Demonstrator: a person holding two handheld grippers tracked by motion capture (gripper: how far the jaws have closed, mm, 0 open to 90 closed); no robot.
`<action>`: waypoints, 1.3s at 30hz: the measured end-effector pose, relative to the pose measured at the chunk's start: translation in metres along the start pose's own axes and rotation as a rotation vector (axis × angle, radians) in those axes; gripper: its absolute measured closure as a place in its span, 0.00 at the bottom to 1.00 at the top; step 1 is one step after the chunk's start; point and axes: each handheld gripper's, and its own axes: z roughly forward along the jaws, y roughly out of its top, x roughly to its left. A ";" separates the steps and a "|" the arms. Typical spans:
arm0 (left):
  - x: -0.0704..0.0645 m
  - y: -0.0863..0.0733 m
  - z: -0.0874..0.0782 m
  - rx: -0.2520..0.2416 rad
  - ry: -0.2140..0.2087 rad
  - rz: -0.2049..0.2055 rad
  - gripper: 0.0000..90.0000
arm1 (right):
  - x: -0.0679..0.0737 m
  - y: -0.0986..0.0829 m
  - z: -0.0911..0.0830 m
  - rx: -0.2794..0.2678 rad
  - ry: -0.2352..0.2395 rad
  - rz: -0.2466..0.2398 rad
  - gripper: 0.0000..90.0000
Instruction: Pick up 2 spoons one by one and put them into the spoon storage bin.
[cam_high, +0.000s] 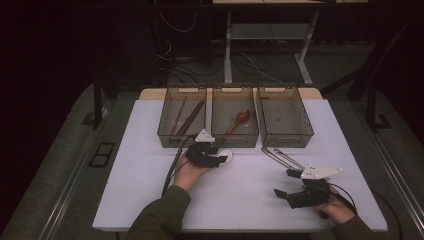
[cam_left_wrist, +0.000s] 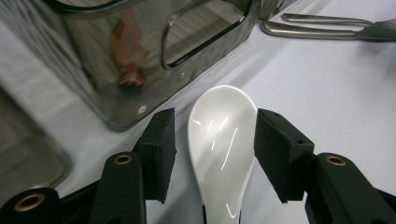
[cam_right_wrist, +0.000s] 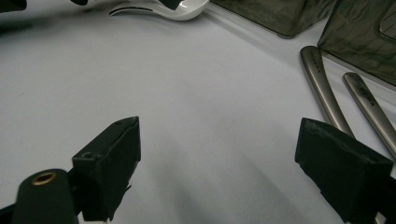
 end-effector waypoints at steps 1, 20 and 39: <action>0.000 0.000 0.001 0.005 0.003 0.001 0.53 | 0.000 0.000 0.000 0.000 -0.002 -0.002 0.16; -0.010 0.002 0.009 0.077 0.001 0.074 0.58 | -0.001 0.000 -0.001 0.000 -0.005 -0.003 0.16; -0.016 0.005 0.006 0.098 -0.007 0.109 0.84 | -0.001 0.000 -0.002 0.002 -0.003 -0.006 0.16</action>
